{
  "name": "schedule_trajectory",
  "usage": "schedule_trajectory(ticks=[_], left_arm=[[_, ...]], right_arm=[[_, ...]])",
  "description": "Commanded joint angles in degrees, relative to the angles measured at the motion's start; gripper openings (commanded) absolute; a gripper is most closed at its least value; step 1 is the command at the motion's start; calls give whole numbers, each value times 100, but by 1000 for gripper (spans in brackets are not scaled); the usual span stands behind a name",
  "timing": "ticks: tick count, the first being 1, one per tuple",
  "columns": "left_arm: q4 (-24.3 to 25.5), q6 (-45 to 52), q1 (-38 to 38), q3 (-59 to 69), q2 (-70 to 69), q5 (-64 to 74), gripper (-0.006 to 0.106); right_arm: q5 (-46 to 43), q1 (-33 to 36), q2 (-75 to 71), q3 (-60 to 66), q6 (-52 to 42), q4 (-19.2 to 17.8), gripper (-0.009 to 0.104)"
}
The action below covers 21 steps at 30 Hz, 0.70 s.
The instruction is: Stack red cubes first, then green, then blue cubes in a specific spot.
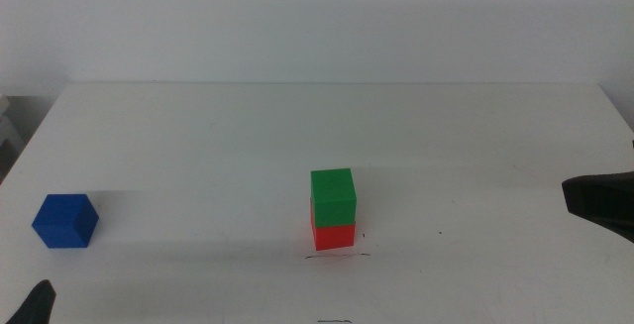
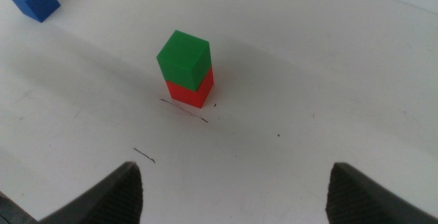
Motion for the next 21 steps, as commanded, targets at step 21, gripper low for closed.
schedule_trajectory(ticks=[21], left_arm=[[-102,-162,940,-255,175,-297,93]], right_arm=[[-319,-52,-27,-121,-69,-66,83]])
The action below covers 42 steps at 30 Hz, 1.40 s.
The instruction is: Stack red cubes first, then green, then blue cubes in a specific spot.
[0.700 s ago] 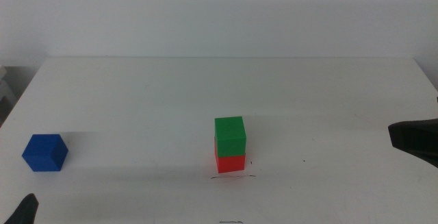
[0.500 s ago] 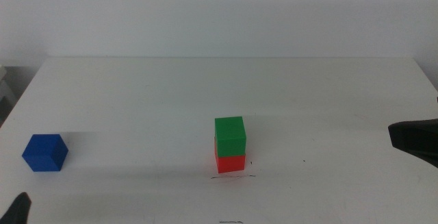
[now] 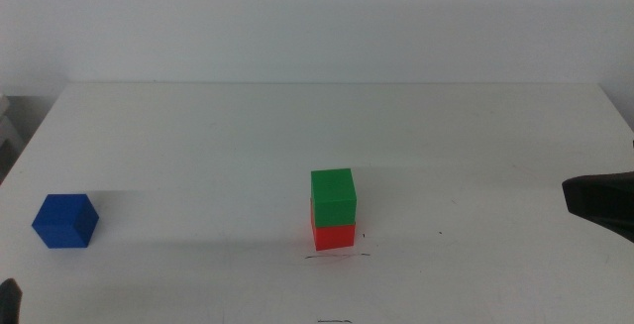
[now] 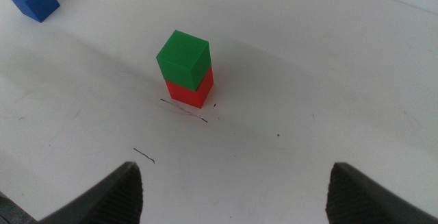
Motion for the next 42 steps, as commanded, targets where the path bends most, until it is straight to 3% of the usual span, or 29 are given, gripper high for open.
schedule_trajectory(ticks=[1,6,14,21,31,42], left_arm=[[-89,-166,14,-349,274,-409,93],[-3,-184,8,-1767,1813,687,93],[283,-184,8,-4278,3993,3694,93],[283,61,8,-5694,5585,5448,93],[177,1265,8,-6875,7288,5689,93],[212,1896,14,-7934,8994,5322,93]], right_arm=[[-319,-52,-27,-121,-69,-66,83],[-319,-52,-27,-121,-69,-66,83],[-319,-52,-27,-121,-69,-66,83],[-319,-52,-27,-121,-69,-66,83],[-319,-52,-27,-121,-69,-66,83],[-319,-52,-27,-121,-69,-66,83]])
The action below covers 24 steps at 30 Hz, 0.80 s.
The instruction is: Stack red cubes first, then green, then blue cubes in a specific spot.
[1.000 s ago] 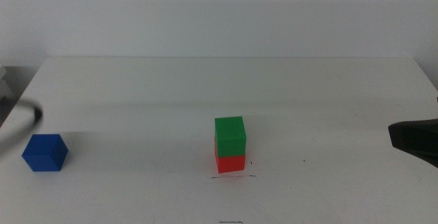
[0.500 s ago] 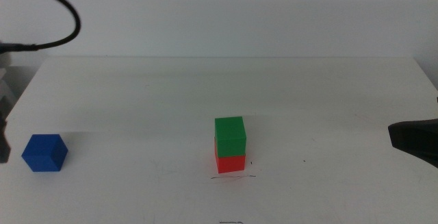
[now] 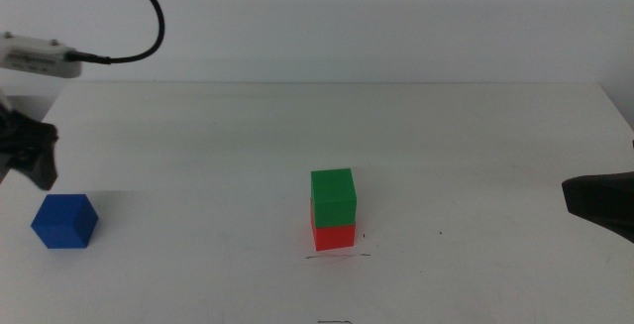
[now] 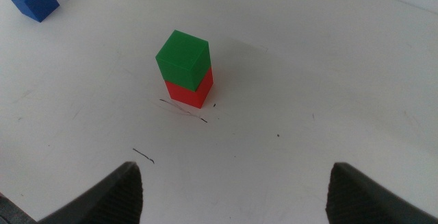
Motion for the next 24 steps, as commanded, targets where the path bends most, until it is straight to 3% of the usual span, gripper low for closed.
schedule_trajectory(ticks=[1,11,24], left_arm=[[-84,81,-4,-357,111,-198,93],[-260,48,-4,-739,1162,-266,93],[-485,-35,196,-698,1476,-305,93]], right_arm=[[-324,-52,-27,-121,-69,-66,83],[-324,-52,-27,-121,-69,-66,83],[-324,-52,-27,-121,-69,-66,83]])
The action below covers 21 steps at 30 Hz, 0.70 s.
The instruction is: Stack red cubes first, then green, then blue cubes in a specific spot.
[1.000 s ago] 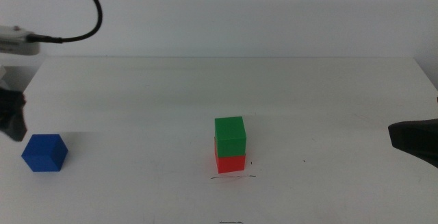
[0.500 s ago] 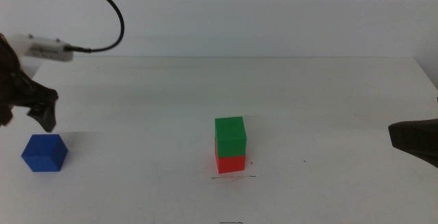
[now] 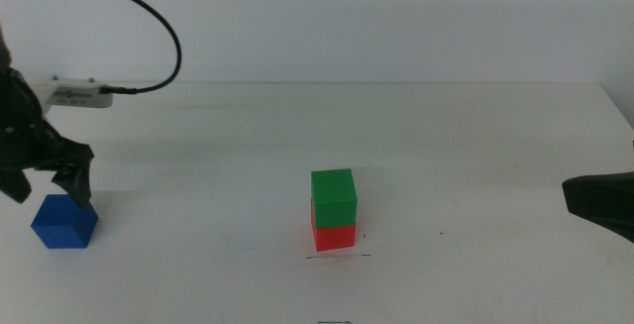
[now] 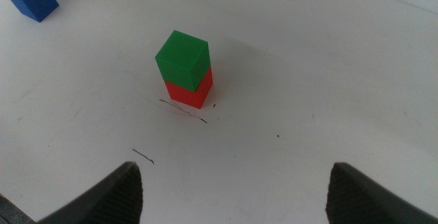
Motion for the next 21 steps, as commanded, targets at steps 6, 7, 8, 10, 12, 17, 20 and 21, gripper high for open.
schedule_trajectory(ticks=[6,7,8,10,12,17,20,21], left_arm=[[-285,56,124,-96,-197,-100,93],[-298,56,124,-96,-161,-100,93],[-313,56,124,-96,-104,-100,93],[-350,56,124,-96,11,-93,93],[-410,56,124,-96,115,-93,93],[-427,56,124,-96,310,-94,93],[-416,56,124,-96,366,-87,88],[-416,56,124,-96,366,-79,87]], right_arm=[[-324,-52,-27,-121,-69,-66,83],[-324,-52,-27,-121,-69,-66,83],[-324,-52,-27,-121,-69,-66,83],[-324,-52,-27,-121,-69,-66,83],[-324,-52,-27,-121,-69,-66,83],[-330,-52,-27,-121,-69,-66,83],[-323,-52,-27,-121,-69,-66,83],[-323,-52,-27,-121,-69,-66,83]])
